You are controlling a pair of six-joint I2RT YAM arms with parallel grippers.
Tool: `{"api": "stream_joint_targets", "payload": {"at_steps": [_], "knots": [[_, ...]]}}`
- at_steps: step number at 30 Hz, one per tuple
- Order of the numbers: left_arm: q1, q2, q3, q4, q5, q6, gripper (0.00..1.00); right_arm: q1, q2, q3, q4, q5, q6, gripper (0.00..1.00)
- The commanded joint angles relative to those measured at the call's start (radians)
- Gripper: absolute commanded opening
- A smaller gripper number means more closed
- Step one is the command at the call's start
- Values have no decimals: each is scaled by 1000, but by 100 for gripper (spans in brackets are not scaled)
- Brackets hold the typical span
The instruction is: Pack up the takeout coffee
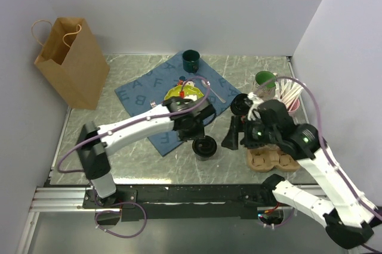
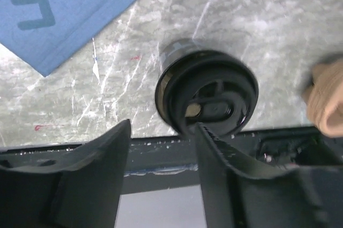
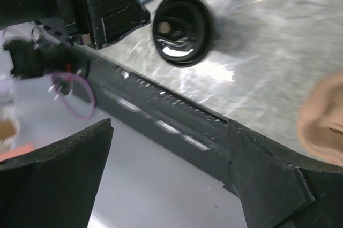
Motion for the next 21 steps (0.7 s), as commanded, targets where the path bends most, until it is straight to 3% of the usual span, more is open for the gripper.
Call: {"api": "stream_joint_targets", "payload": {"at_steps": [1,12,21], "knots": [[35,-188,-172,268,129,72,59,-30,124,14,111,-178,-63,91],[211,-494,-574,684,324,169,71,-115,333,-6,118,-182,-192,89],[222,-411,-609,734,434,253,72,-154,464,-60,167,-250,-241,78]]}}
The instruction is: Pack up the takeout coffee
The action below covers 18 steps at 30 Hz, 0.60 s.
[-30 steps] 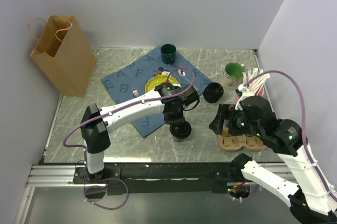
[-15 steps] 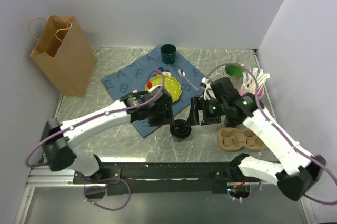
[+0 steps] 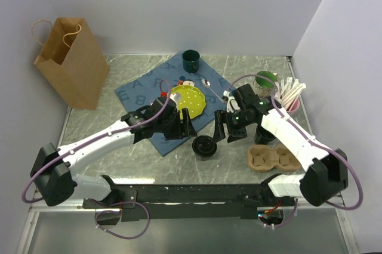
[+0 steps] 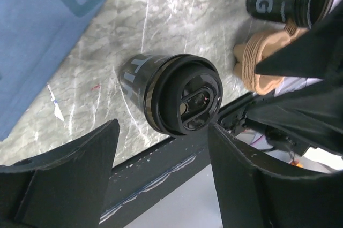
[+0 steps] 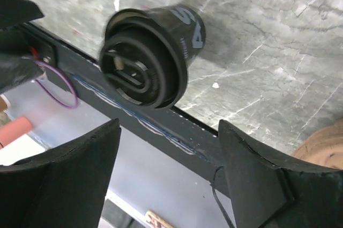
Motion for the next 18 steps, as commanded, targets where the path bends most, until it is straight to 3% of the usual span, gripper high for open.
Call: {"api": "stream_joint_targets", "payload": {"at_steps": [1,18], "knots": [[0,41,-6,86,84,55,72,-5,46,-8,48,-41,-39,77],[0,51,-29,92,107,124,72,29,155,1,104,-63,49,64]]}}
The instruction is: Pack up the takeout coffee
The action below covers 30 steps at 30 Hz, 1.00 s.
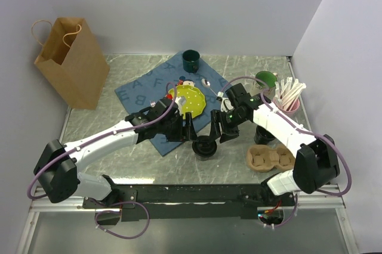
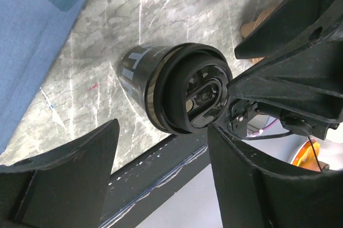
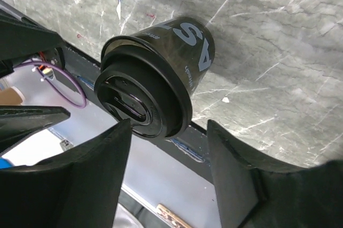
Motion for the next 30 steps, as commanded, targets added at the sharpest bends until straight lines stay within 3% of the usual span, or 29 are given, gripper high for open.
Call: {"api": "stream_joint_targets", "payload": {"at_steps": [1,30], "knots": [[0,-5,0,28,12,31,72,22,18,7,23,1,29,63],[0,-21,-60,54,6,-4,71,54,60,22,50,-3,55,53]]}}
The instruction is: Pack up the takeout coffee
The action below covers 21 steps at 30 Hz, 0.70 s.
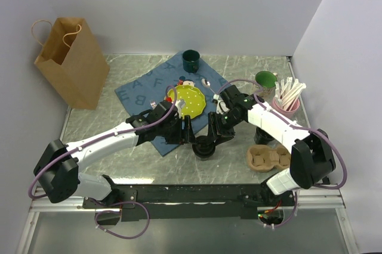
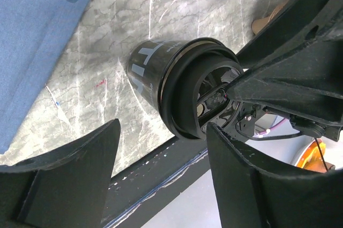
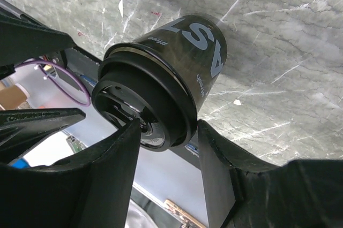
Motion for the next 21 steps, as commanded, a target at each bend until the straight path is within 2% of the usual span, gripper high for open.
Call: {"api": "stream_joint_targets", "payload": {"at_steps": [1,21], "knots": [[0,-20,-11,24,3,-2,71,7,14,30,26,1,0,53],[0,-7,-16,5,-20,15,70,7,45,83,5,15,-6,53]]}}
